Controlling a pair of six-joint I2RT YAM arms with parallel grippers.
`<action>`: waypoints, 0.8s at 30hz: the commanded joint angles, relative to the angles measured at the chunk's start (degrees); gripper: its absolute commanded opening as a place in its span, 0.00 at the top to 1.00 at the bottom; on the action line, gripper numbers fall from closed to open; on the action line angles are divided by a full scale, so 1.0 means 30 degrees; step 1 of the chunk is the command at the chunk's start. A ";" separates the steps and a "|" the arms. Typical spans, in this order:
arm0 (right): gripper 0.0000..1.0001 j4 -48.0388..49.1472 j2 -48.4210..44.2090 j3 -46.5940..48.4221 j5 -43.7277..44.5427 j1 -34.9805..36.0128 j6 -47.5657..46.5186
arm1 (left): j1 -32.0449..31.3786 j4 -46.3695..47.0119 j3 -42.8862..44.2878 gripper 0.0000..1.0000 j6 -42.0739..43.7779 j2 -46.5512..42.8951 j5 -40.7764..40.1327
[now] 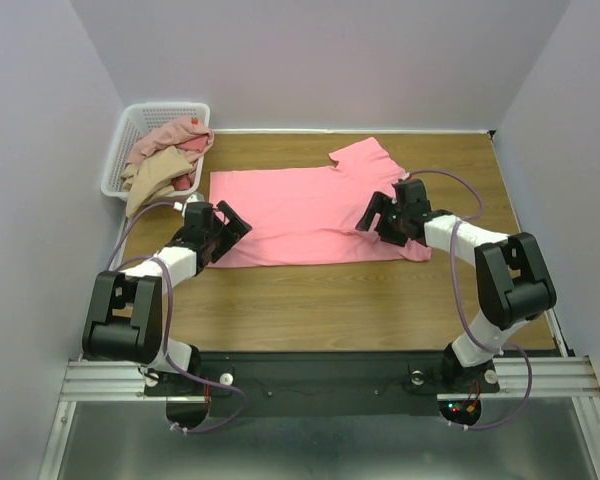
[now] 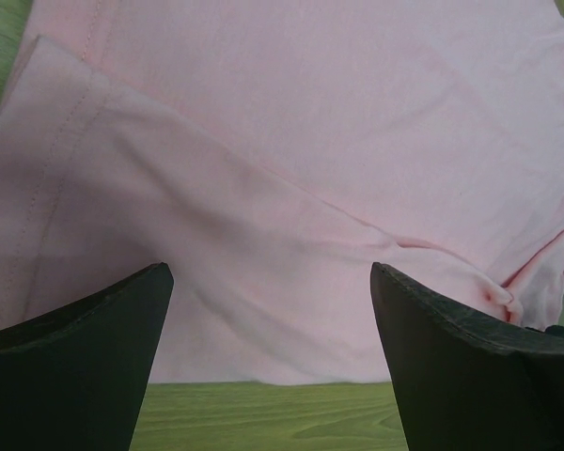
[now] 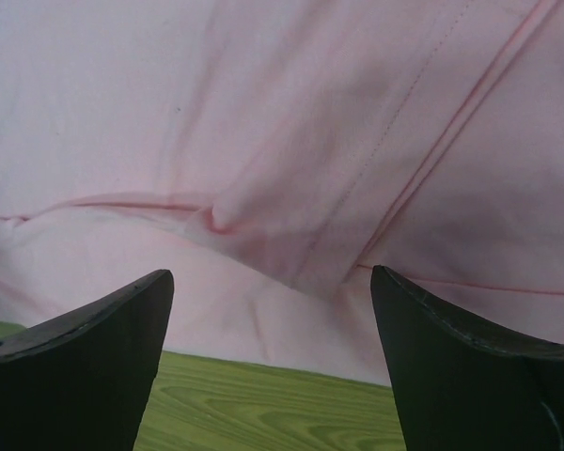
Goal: Fold and stack the t-shirts
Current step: Fold the tshirt
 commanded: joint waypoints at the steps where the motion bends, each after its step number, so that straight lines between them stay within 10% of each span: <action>1: 0.12 0.0475 0.0433 0.0085 -0.0442 0.0231 0.0332 | -0.0115 0.1401 0.0025 0.01 0.0035 0.0046 0.0191; 24: 0.95 0.0416 0.1079 0.0961 0.0348 0.0231 -0.0105 | -0.0115 0.1489 0.0580 0.01 0.0093 0.1541 0.0103</action>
